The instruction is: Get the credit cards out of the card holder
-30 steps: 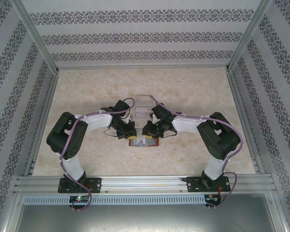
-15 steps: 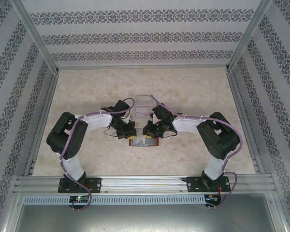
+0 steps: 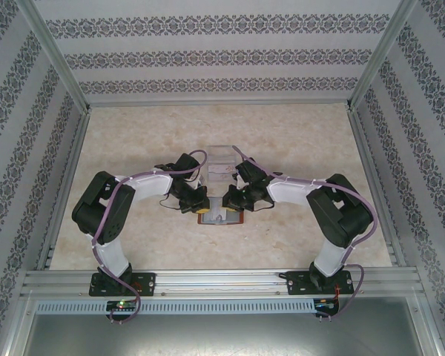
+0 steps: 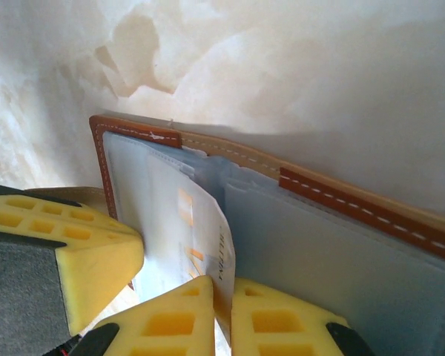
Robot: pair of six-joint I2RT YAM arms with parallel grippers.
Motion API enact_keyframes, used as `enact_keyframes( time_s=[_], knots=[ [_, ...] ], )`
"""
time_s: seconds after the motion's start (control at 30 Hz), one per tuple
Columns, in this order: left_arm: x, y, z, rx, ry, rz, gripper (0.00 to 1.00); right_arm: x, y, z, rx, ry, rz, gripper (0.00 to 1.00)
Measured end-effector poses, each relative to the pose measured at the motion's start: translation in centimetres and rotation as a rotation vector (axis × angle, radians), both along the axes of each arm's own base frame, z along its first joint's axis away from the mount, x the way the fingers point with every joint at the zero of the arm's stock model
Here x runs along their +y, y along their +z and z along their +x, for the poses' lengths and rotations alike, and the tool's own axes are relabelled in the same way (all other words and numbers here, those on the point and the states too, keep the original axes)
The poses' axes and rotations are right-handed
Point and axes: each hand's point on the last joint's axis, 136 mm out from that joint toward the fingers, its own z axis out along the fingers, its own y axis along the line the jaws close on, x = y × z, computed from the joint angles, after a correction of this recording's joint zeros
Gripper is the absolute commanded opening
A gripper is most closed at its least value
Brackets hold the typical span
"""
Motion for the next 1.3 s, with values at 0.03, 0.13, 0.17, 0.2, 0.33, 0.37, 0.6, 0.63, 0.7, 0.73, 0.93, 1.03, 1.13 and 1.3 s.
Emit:
enact_keyframes(
  time_s=[0.03,0.13,0.17,0.2,0.33,0.37,0.6,0.63,0.7,0.73,0.93,1.03,1.13,1.3],
  knots=[
    [0.0,0.0,0.0,0.001,0.0,0.0,0.0,-0.1,0.1,0.0,-0.004,0.001,-0.007,0.11],
    [0.0,0.0,0.0,0.001,0.0,0.0,0.0,-0.6,0.3,-0.1,-0.012,0.004,-0.024,0.11],
    [0.0,0.0,0.0,0.001,0.0,0.0,0.0,-0.8,0.3,-0.2,-0.013,0.006,-0.03,0.11],
    [0.0,0.0,0.0,0.001,0.0,0.0,0.0,-1.0,0.3,-0.2,-0.013,0.005,-0.039,0.11],
    [0.0,0.0,0.0,0.001,0.0,0.0,0.0,-1.7,0.2,-0.2,-0.015,0.006,-0.074,0.1],
    [0.0,0.0,0.0,0.001,0.0,0.0,0.0,-1.9,0.3,-0.2,-0.019,0.008,-0.081,0.1],
    [0.0,0.0,0.0,0.002,-0.001,-0.002,0.0,-2.4,0.5,-0.2,-0.027,0.017,-0.117,0.11],
    [0.0,0.0,0.0,0.001,-0.001,-0.002,0.0,-2.4,0.4,-0.2,-0.027,0.017,-0.12,0.1],
    [0.0,0.0,0.0,0.002,-0.001,-0.002,0.0,-2.5,0.5,-0.2,-0.027,0.019,-0.124,0.1],
    [0.0,0.0,0.0,0.002,-0.001,-0.001,0.0,-2.5,0.5,-0.2,-0.027,0.019,-0.126,0.11],
    [0.0,0.0,0.0,0.003,-0.001,-0.002,0.0,-2.7,0.4,-0.2,-0.025,0.017,-0.14,0.1],
    [0.0,0.0,0.0,0.003,-0.001,-0.002,0.0,-2.8,0.5,-0.2,-0.025,0.015,-0.148,0.1],
    [-0.2,-0.1,0.1,0.005,-0.003,-0.005,0.0,-2.9,0.5,-0.1,-0.025,0.013,-0.155,0.1],
    [-0.3,-0.1,0.2,0.005,-0.006,-0.009,0.0,-3.0,0.5,-0.1,-0.027,0.018,-0.16,0.1]
  ],
)
